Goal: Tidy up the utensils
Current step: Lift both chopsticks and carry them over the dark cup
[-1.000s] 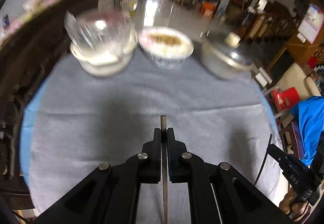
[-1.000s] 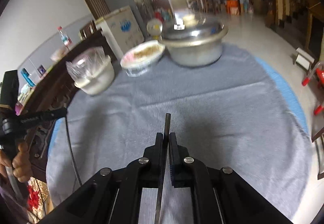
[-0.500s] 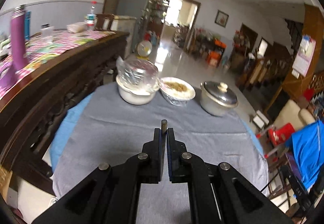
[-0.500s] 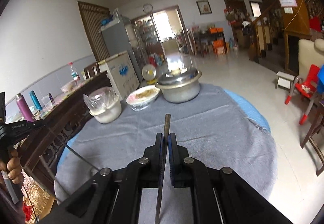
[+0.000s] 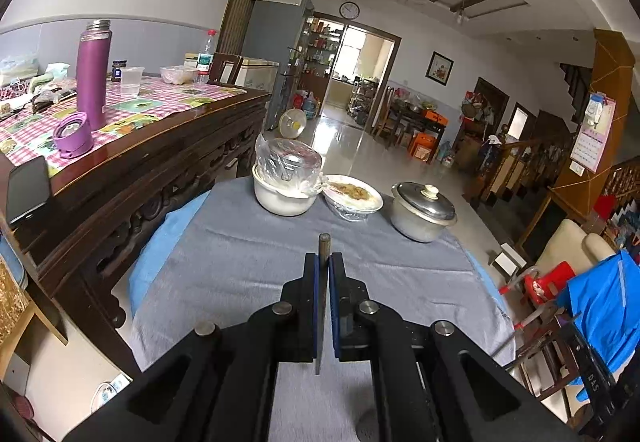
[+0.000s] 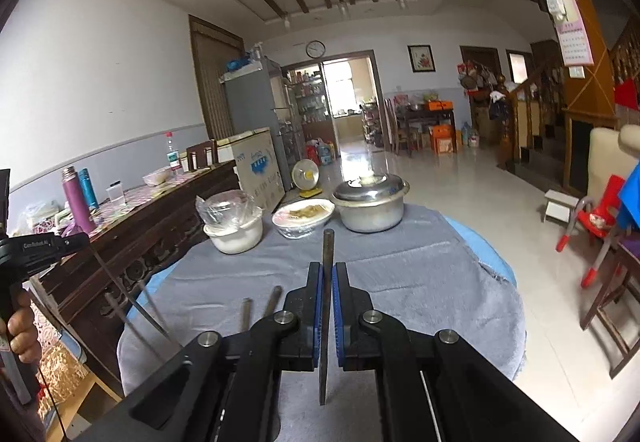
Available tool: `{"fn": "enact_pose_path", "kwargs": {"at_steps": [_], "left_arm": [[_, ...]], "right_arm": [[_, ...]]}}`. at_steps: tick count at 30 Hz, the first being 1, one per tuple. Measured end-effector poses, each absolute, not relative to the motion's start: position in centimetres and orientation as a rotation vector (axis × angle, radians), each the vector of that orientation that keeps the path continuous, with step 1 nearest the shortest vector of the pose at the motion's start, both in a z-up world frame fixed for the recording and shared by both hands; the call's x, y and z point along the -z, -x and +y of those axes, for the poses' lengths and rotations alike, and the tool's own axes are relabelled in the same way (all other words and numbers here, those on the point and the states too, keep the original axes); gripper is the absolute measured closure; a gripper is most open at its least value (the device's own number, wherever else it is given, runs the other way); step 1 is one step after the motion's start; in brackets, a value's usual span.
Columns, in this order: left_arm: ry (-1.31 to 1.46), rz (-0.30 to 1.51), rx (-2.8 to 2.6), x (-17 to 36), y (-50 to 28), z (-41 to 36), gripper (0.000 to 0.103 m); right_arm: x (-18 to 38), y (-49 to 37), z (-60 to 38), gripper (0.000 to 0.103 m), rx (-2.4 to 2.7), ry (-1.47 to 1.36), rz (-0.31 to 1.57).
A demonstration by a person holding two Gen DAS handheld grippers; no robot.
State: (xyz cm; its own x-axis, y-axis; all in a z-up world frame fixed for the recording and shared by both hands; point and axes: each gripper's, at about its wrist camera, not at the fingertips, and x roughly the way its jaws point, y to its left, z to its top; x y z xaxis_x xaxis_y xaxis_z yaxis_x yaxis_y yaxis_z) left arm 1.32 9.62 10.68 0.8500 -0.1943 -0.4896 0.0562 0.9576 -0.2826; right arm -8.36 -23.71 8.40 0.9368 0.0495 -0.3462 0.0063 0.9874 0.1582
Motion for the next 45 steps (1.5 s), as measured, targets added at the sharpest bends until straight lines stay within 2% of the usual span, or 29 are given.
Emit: {"fn": "enact_pose_path", "kwargs": {"at_steps": [20, 45], "left_arm": [[0.246, 0.534, 0.223, -12.6, 4.5, 8.2, 0.098], [0.274, 0.482, 0.363, -18.5, 7.3, 7.9, 0.098]], "right_arm": [[-10.6, 11.4, -22.6, 0.097, -0.080, -0.145, 0.321], [-14.0, 12.1, -20.8, 0.097, -0.164, -0.130, 0.280]]}}
